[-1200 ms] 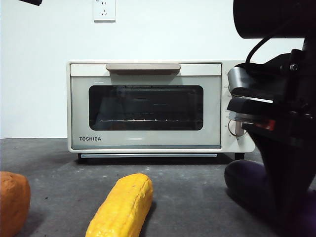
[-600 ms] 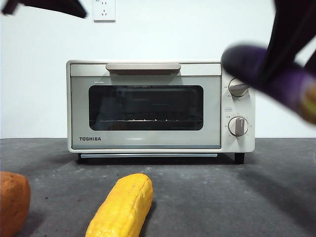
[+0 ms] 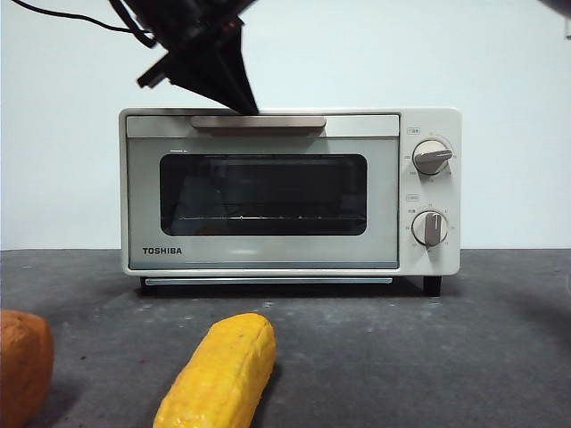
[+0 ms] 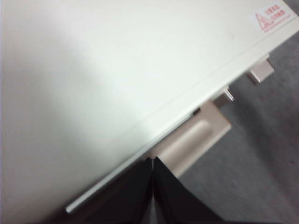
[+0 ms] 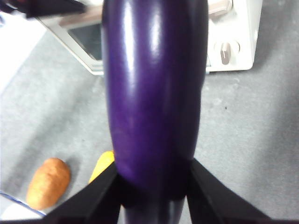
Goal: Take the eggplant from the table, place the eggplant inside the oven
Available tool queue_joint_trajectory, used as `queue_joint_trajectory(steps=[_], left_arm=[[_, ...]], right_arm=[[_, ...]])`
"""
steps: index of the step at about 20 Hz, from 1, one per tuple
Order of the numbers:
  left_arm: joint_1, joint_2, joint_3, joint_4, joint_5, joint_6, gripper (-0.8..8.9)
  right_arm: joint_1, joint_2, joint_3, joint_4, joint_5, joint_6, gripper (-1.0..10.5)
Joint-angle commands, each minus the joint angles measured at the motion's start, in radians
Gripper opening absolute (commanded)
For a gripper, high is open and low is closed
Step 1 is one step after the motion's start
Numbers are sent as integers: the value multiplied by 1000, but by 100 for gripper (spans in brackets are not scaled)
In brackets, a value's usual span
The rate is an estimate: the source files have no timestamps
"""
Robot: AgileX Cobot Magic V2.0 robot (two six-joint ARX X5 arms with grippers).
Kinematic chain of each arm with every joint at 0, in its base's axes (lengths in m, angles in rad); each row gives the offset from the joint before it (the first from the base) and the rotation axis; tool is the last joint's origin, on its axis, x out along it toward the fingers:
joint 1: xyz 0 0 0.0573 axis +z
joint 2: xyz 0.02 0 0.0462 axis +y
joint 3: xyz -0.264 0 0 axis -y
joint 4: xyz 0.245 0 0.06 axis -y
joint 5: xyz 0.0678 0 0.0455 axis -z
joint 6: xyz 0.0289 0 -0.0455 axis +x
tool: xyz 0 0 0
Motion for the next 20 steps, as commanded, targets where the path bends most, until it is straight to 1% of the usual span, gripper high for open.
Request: queue_joint_trajectory(steps=[1, 2, 4, 10, 12, 14, 16, 19, 20], left_arm=[[-11, 41, 24, -5, -30, 54, 7], [-12, 59, 24, -7, -30, 72, 7], [-12, 77, 24, -46, -29, 73, 7], [-55, 46, 26, -257, -25, 84, 7], [-79, 26, 26, -304, -25, 86, 7], [-95, -3, 26, -343, -25, 86, 7], [-108, -37, 26, -372, -25, 86, 7], [-122, -97, 26, -422, -25, 86, 7], [-126, -116, 26, -434, -25, 89, 7]], right_arm=[[10, -7, 18, 6, 4, 23, 5], [10, -7, 18, 5, 4, 23, 5], [10, -7, 18, 5, 3, 22, 5], [10, -5, 18, 8, 2, 23, 5], [10, -2, 18, 11, -29, 32, 5], [10, 18, 18, 24, -95, 34, 5], [10, 40, 18, 36, -144, 33, 5], [10, 90, 18, 44, -200, 32, 5], [10, 108, 18, 46, -206, 31, 5]])
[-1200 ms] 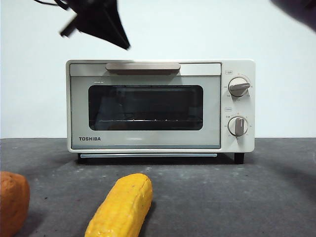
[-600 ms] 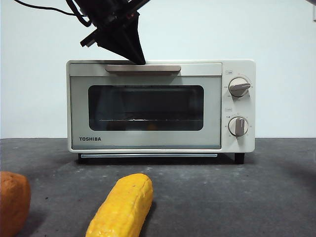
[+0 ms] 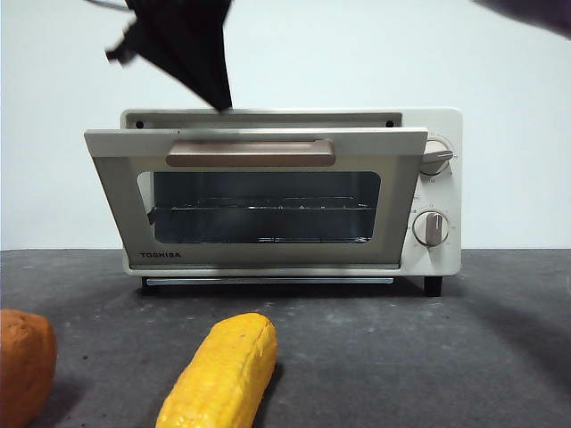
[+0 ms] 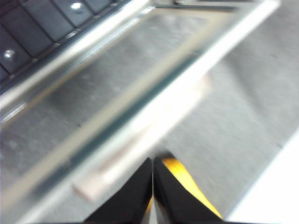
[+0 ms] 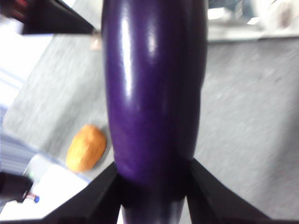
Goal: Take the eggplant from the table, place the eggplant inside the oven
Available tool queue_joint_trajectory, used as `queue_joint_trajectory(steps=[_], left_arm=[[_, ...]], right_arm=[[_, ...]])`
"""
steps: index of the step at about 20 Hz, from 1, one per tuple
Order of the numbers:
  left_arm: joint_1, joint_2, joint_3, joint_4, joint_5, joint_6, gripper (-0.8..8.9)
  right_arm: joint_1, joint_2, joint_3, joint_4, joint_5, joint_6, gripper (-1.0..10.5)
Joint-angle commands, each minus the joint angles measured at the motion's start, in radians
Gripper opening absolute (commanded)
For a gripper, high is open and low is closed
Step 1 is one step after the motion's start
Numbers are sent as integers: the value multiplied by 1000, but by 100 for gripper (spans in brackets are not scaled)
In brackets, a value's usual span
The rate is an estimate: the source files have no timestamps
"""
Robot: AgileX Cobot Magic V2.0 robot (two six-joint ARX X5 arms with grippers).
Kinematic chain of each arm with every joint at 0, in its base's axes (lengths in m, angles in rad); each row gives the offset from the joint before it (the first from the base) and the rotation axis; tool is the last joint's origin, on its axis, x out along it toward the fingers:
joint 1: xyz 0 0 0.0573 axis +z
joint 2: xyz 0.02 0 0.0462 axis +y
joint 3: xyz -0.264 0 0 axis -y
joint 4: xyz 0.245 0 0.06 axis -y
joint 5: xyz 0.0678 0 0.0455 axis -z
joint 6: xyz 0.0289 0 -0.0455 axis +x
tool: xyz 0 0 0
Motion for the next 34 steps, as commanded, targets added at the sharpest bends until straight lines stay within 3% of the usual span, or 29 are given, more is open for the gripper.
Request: queue_joint_trajectory(steps=[1, 6, 10, 12, 17, 21, 25, 27, 34], left_arm=[[-17, -31, 13, -14, 1, 13, 7], [-16, -133, -27, 19, -19, 11, 7], [25, -267, -193, 184, -159, -73, 7], [56, -342, -268, 250, -167, -100, 7], [116, -507, -337, 256, -190, -111, 7], [116, -633, -337, 227, -223, -111, 7], [116, -747, -337, 185, -232, -130, 7], [116, -794, -337, 169, -233, -134, 7], [116, -872, -337, 143, -233, -142, 7]], right_arm=[[10, 40, 18, 19, -16, 2, 5], [10, 147, 18, 101, -161, 2, 5], [10, 263, 18, 199, -283, 37, 5], [10, 326, 18, 272, -332, 41, 5], [-10, 529, 18, 455, -372, 62, 5], [-72, 719, 18, 750, -435, 177, 5], [-180, 918, 21, 1056, -517, 367, 5], [-226, 1007, 31, 1159, -520, 420, 5], [-277, 1202, 242, 1141, -483, 448, 5]])
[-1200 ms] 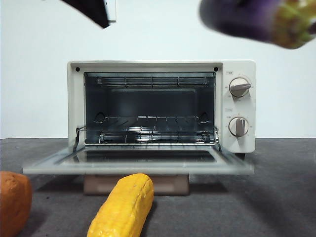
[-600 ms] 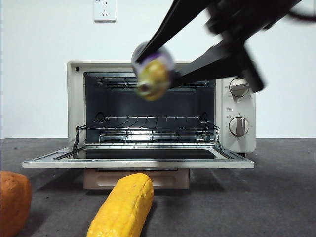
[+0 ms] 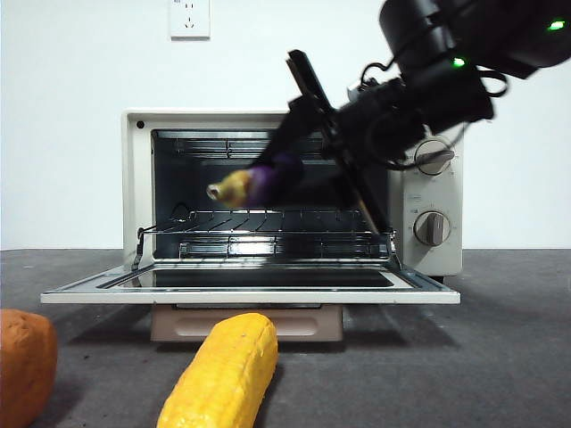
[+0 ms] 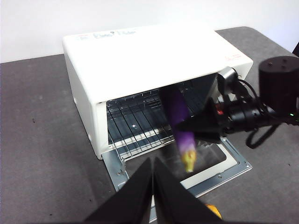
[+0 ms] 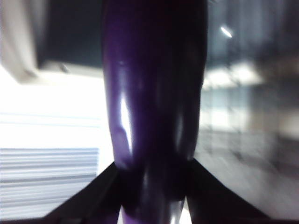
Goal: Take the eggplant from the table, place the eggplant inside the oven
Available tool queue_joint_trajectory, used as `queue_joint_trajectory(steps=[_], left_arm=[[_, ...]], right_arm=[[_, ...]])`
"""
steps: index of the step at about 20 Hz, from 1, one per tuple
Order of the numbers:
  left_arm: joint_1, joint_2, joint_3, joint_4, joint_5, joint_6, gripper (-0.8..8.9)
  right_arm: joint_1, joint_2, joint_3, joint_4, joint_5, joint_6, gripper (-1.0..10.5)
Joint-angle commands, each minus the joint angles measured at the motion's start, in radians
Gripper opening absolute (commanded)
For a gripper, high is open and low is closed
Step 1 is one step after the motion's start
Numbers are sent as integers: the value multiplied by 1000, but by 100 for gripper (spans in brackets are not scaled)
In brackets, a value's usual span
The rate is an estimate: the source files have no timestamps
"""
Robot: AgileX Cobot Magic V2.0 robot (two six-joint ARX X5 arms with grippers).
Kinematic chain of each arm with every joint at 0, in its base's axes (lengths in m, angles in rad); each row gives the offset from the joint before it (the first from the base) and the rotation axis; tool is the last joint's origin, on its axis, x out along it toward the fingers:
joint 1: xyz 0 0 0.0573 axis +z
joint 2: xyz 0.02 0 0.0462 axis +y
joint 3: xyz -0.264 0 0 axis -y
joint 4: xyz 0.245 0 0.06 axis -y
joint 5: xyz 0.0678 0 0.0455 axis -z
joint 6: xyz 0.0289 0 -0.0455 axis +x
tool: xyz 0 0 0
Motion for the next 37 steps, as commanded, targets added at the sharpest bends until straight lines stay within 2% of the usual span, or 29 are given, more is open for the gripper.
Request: queue_joint_trajectory(steps=[1, 6, 14, 15, 18, 20, 27, 31, 37], left_arm=[[-5, 2, 8, 3, -2, -7, 7], [-5, 2, 8, -7, -2, -7, 7], [-5, 3, 8, -6, -2, -6, 7], [-5, 3, 8, -8, -2, -6, 7], [-5, 3, 8, -11, -2, -6, 7], [-5, 3, 8, -11, -2, -7, 7], [-5, 48, 8, -6, -2, -6, 7], [-5, 123, 8, 16, -2, 3, 7], [-5, 207, 7, 90, -3, 9, 7]], right_arm=[[6, 46, 87, -37, 40, 12, 5], [6, 90, 151, -84, 109, 13, 5], [7, 109, 151, -148, 129, 35, 6], [7, 109, 151, -154, 140, 35, 21], [10, 109, 151, -154, 143, 31, 208], [11, 109, 151, -146, 146, 30, 274], [11, 88, 152, -98, 112, 28, 274], [10, 23, 151, -193, 135, -12, 274], [40, -188, 151, -532, 195, -239, 274]])
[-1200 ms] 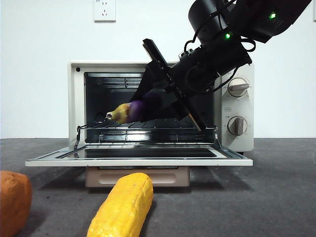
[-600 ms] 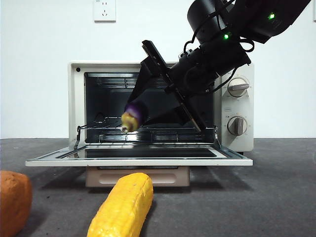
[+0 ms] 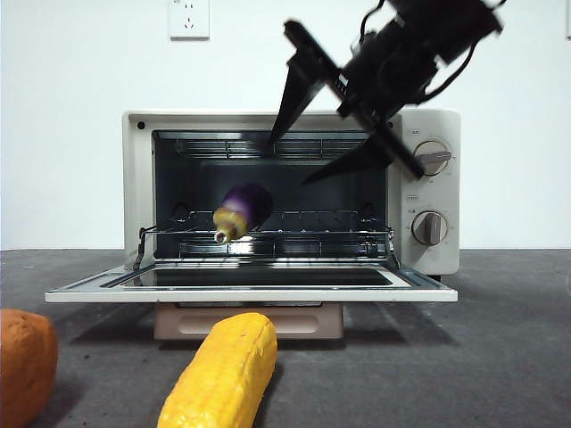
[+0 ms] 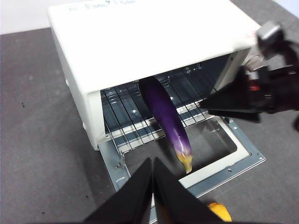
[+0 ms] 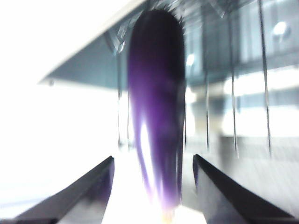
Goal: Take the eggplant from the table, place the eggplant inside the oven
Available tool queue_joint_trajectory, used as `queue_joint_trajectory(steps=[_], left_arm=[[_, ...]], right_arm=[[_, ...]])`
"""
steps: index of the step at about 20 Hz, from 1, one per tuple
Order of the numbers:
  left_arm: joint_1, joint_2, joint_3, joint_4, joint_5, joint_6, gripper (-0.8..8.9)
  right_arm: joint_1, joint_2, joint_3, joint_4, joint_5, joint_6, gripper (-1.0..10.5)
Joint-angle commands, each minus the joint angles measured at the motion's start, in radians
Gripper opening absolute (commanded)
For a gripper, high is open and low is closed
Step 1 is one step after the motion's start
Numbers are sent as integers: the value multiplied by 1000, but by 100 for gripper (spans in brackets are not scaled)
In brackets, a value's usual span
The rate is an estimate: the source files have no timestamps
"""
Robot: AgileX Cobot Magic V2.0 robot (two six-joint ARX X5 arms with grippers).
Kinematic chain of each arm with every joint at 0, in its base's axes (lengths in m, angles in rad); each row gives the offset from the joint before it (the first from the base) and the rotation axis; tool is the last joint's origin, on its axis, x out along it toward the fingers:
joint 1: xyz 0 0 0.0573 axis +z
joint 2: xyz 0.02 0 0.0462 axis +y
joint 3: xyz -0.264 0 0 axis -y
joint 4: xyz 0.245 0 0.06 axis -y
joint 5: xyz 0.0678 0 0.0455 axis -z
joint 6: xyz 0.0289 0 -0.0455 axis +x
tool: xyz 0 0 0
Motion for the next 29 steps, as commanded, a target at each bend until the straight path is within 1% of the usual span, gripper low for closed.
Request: queue_joint_trajectory(steps=[1, 3, 4, 5, 6, 7, 8, 9, 10, 11, 12, 13, 15, 17, 20, 24, 27, 29], left_arm=[[-5, 35, 7, 32, -8, 8, 7], [-5, 77, -7, 35, -8, 27, 7], [0, 97, -29, 47, -8, 27, 6], [8, 105, -58, 67, -8, 27, 6], [23, 111, -107, 104, -8, 21, 6], [44, 113, -156, 139, -8, 6, 6], [67, 114, -201, 167, -7, -4, 6], [97, 114, -249, 197, -3, -10, 6], [128, 114, -288, 220, 3, -23, 6], [163, 115, -320, 238, 31, -26, 6], [198, 122, -341, 247, 69, -30, 6], [242, 137, -360, 251, 135, -34, 6], [317, 192, -373, 248, 259, -33, 6], [386, 277, -374, 263, 375, -28, 6], [473, 440, -374, 294, 494, -26, 6], [515, 588, -374, 339, 600, -21, 6], [517, 678, -374, 382, 645, -22, 6], [511, 727, -374, 393, 653, -22, 6]], right_arm=[[39, -79, 19, -115, 12, -135, 273], [97, -200, 19, -259, 97, -288, 264], [127, -259, 19, -323, 160, -355, 240], [149, -303, 19, -364, 207, -412, 207], [175, -360, 19, -415, 271, -480, 144], [196, -410, 19, -457, 328, -531, 81], [212, -454, 19, -494, 379, -565, 29], [228, -506, 19, -533, 437, -606, 3], [237, -552, 19, -569, 491, -631, 3], [239, -595, 19, -605, 536, -652, 3], [239, -634, 19, -641, 563, -663, 3], [239, -669, 19, -671, 579, -679, 3], [239, -729, 19, -718, 583, -682, 3], [239, -778, 19, -748, 584, -682, 3], [239, -822, 19, -766, 589, -682, 3], [239, -848, 19, -782, 628, -682, 3], [239, -860, 18, -785, 639, -682, 3], [239, -861, 18, -783, 639, -682, 3]])
